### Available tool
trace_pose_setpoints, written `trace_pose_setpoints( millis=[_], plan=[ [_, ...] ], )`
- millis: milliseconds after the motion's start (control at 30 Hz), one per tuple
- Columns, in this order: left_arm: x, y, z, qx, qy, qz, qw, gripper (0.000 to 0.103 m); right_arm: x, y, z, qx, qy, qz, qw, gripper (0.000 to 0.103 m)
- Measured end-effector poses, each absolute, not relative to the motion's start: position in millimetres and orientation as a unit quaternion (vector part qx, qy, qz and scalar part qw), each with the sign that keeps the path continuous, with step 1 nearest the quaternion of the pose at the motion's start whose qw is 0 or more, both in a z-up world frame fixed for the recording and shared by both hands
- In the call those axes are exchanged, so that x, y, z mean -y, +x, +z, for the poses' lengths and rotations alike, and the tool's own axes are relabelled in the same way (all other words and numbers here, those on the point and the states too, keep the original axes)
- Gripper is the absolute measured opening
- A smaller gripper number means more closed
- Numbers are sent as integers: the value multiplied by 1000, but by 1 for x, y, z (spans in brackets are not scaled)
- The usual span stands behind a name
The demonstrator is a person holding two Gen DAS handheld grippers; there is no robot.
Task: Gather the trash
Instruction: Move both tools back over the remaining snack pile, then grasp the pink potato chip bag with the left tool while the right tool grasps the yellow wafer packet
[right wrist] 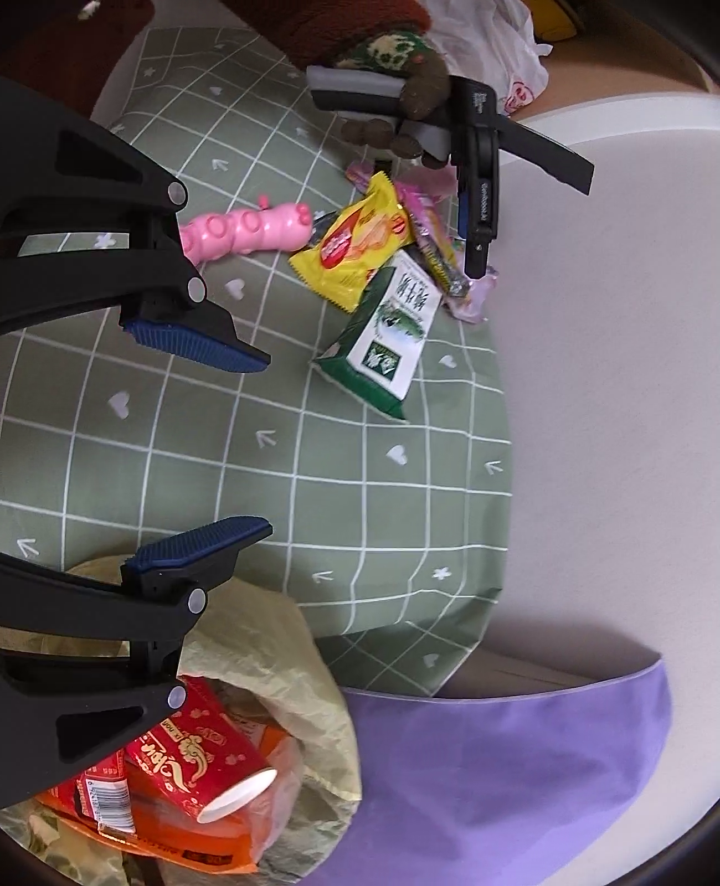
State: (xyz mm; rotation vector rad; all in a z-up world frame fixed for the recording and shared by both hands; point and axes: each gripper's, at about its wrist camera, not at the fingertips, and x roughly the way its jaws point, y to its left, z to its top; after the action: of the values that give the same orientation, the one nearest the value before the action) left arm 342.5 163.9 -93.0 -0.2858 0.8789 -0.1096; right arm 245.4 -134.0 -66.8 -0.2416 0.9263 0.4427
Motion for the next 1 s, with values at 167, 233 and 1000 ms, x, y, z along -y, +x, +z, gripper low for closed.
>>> trace_pose_setpoints(
  millis=[167,233,1000],
  plan=[
    [-160,317,-114,-449,-116,-36,885,62,139,254,-78,-454,-102,227,855,51],
    [-159,306,-120,-455,-122,-32,881,55,133,260,-82,-462,-93,237,850,51],
    [-233,150,-89,-414,-196,37,888,67,-71,293,-127,-428,-210,470,743,51]
  ],
)
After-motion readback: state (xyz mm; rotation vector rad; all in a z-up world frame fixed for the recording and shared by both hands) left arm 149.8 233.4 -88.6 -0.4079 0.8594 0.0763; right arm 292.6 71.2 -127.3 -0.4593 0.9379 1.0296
